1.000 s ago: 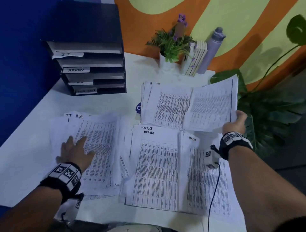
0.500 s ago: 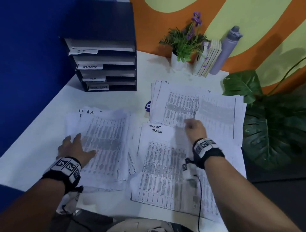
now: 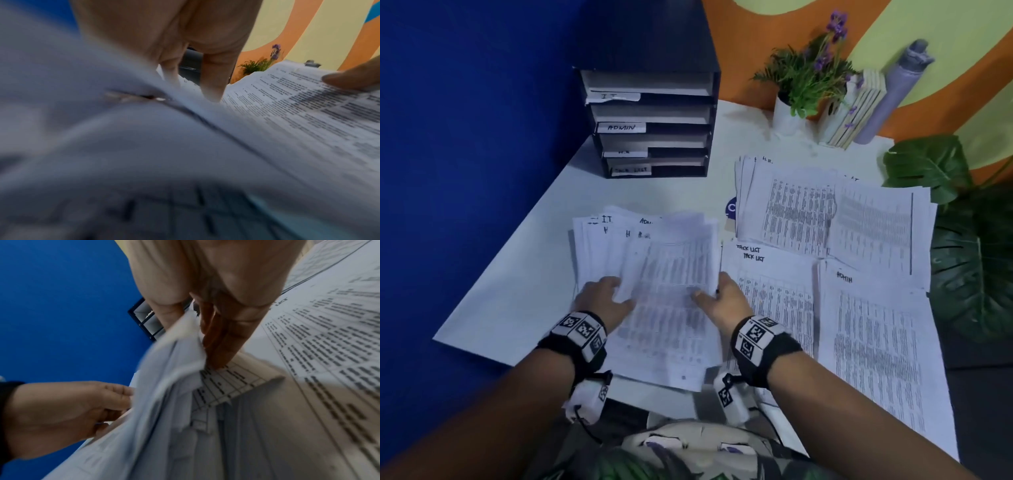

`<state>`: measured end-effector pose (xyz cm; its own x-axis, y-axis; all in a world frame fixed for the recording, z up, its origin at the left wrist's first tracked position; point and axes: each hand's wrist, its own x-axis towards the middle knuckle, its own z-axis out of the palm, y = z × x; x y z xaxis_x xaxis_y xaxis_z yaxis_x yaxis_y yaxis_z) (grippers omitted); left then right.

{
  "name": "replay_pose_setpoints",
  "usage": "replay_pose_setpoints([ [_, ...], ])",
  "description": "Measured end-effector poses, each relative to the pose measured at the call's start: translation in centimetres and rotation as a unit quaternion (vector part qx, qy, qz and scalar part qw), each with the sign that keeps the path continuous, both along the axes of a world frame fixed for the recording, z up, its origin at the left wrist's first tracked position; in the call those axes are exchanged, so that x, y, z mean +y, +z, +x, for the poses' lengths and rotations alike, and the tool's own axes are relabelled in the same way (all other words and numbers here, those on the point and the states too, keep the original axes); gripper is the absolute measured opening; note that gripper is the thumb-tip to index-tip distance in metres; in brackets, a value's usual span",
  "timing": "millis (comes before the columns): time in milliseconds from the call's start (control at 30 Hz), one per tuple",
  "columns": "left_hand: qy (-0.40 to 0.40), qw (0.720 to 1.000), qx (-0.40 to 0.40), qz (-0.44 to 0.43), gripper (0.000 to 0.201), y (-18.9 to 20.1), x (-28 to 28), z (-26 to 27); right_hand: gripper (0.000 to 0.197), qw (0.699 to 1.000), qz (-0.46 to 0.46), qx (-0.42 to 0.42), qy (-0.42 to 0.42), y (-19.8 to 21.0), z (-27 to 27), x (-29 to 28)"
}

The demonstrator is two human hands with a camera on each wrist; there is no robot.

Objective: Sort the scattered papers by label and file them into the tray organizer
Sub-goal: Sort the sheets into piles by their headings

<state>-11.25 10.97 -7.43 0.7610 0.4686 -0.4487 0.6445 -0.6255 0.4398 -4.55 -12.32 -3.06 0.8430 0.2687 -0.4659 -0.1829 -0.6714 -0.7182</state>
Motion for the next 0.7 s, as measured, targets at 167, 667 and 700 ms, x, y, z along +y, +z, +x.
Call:
replay_pose_setpoints([
  [167,-0.014,0.997,-0.044,-0.063,0.061,0.2,-0.1,0.0,0.014,0.996,-0.016,-0.037,-0.079,-0.3,0.5,-0.8],
  [667,0.046,0.985,-0.112,-0.124,0.036,1.9,0.3,0.8,0.019,0.987,-0.005,-0.037,-0.158,0.0,0.7,-2.9],
  [700,0.052,0.984,-0.119,-0.125,0.036,2.0,0.3,0.7,0.018,0.986,-0.013,-0.047,-0.159,-0.1,0.9,-3.0],
])
